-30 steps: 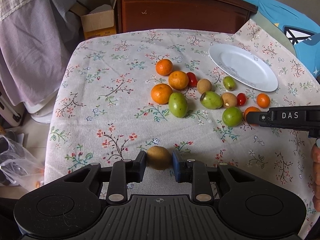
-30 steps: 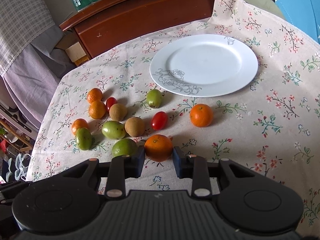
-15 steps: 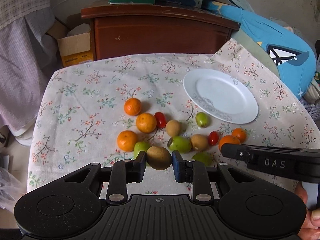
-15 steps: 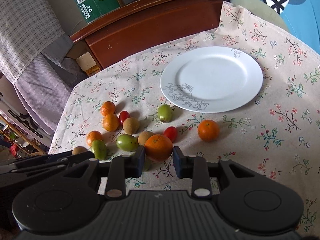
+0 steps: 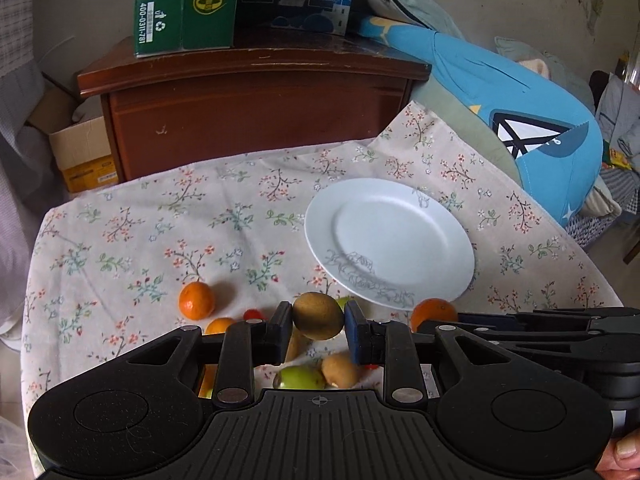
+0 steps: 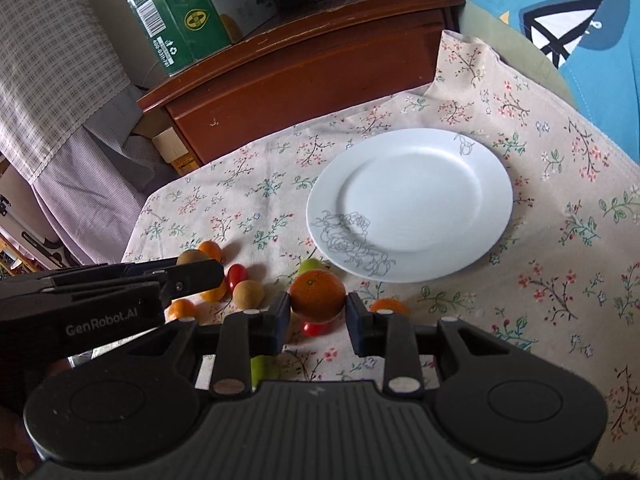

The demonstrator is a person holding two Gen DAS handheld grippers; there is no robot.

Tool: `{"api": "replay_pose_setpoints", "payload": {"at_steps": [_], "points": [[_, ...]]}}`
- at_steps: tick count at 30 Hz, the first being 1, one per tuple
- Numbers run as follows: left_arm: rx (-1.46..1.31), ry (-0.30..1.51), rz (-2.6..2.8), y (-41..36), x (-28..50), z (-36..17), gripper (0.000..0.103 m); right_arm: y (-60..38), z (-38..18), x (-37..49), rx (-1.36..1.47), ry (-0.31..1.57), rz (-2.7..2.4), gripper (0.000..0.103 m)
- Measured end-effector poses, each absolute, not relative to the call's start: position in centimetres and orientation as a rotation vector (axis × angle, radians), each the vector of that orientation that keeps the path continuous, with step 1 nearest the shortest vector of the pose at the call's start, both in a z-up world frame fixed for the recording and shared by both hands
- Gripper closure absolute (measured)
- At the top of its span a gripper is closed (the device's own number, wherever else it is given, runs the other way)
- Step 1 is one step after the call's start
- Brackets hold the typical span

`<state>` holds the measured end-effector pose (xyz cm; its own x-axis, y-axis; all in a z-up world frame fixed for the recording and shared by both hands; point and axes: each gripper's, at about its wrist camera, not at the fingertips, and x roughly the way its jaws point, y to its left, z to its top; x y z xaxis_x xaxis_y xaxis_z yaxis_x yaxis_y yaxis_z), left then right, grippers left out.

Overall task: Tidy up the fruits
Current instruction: 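Carry the kiwi and tangerine onto the white plate and open both tools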

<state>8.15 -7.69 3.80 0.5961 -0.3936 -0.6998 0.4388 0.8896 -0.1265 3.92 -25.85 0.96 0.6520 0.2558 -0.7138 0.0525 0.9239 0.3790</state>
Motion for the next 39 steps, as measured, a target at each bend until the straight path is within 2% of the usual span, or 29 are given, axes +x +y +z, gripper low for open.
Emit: {"api": "replay_pose_setpoints", "payload": {"at_steps": [18, 31, 32, 34, 36, 39], "points": [[0.045, 0.843, -0.575, -13.1, 13.8, 1.1, 0.078, -29.4, -1.1, 7.7, 0.425, 0.866, 0.035, 0.073], [0.017, 0.868, -0.574, -13.3, 15.8, -0.6, 0.075, -30.1, -2.3, 8.9, 0.466, 0.868, -0.014, 0.070], [0.019, 0.861, -0.573, -13.3, 15.7, -0.5, 0.073, -30.1, -2.2, 8.9, 0.461, 0.864, -0.014, 0.069], [0.031, 0.850, -0.535, -13.1, 15.7, -0.1, 0.058, -30.2, -2.0, 8.9, 0.470, 0.856, -0.015, 0.069], [0.016, 0.832, -0.521, -12.5, 15.7, 0.3, 0.051, -30.4, -2.0, 8.8, 0.498, 0.857, -0.010, 0.069], [-0.006, 0.826, -0.505, -11.7, 15.6, 1.0, 0.034, -30.4, -1.8, 8.7, 0.499, 0.852, -0.004, 0.066]]}}
